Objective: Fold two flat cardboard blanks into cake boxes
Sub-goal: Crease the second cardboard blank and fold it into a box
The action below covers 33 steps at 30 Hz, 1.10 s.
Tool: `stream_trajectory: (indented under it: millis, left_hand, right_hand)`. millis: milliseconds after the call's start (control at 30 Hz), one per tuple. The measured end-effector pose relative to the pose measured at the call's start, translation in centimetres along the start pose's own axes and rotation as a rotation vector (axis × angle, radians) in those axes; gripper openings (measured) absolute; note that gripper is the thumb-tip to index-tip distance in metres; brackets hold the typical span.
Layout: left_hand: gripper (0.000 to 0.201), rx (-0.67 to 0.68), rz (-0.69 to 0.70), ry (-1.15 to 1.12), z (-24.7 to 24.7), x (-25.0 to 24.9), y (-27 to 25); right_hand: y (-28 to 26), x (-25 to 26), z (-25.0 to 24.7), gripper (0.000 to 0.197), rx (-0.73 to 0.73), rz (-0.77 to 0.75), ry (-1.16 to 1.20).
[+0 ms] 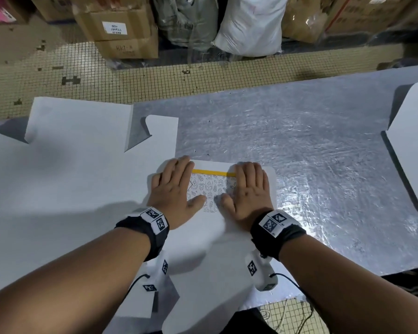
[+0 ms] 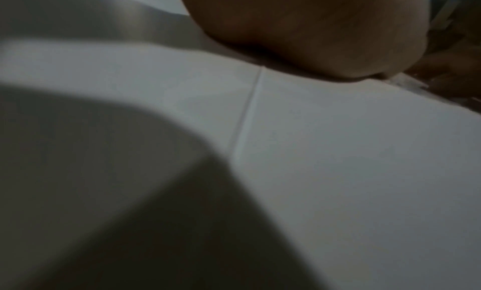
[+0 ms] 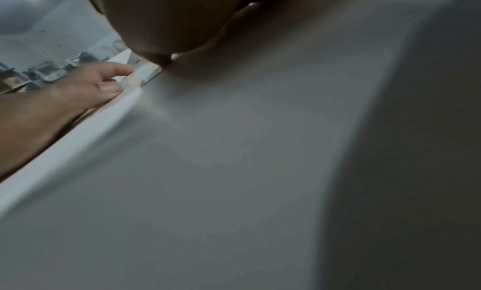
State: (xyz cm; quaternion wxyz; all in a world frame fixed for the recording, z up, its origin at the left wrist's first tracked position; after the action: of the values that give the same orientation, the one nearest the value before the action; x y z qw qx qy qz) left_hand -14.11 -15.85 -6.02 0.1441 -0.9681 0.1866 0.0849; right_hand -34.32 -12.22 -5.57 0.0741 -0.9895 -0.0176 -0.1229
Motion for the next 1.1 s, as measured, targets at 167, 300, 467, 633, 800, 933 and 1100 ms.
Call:
stream_trajectory:
  millis: [167, 300, 467, 633, 800, 933, 1100]
  left_hand:
    - [0.093, 0.007, -0.009, 0.023, 0.1, 0.2, 0.0]
    - [0.089, -0.019, -0.004, 0.012, 0.2, 0.1, 0.0]
    - [0.086, -0.045, 0.01, 0.002, 0.1, 0.1, 0.0]
    - [0.085, -0.058, 0.01, -0.002, 0.1, 0.2, 0.0]
    - [0.081, -0.057, 0.008, 0.001, 0.1, 0.3, -0.1]
    - [0.082, -0.061, 0.007, 0.014, 0.0, 0.1, 0.0]
    - [0.082, -0.073, 0.015, 0.037, 0.1, 0.2, 0.1]
  right_hand:
    - [0.3, 0.9, 0.0, 0.078, -0.065, -0.123, 0.081]
    - [1.2, 2.1, -1.1, 0.077, -0.126, -0.18, 0.148]
    - [1.7, 2.8, -0.6, 0.077, -0.096, -0.159, 0.217]
    - [1.9, 2.2, 0.1, 0.078, -0.088, -0.175, 0.25]
    - [2.1, 2.9, -0.4, 0.076, -0.089, -0.148, 0.202]
    - [1.6, 2.3, -0.6, 0.081, -0.069, -0.139, 0.135]
    - [1.1, 1.2, -0.6, 0.081, -0.045, -0.083, 0.027]
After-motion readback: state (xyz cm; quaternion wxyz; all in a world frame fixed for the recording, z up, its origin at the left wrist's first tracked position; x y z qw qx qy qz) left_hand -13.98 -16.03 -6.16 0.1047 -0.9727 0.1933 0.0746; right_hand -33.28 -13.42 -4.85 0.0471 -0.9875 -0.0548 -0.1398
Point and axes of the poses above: each hand's wrist, its own y-axis towards the middle knuckle, its own z-axis out of the palm, x = y × z, the point moved 3 cm from there along y, towards the middle knuckle, and after that the axes turned 2 degrees about -y, right-handed, at the moved point
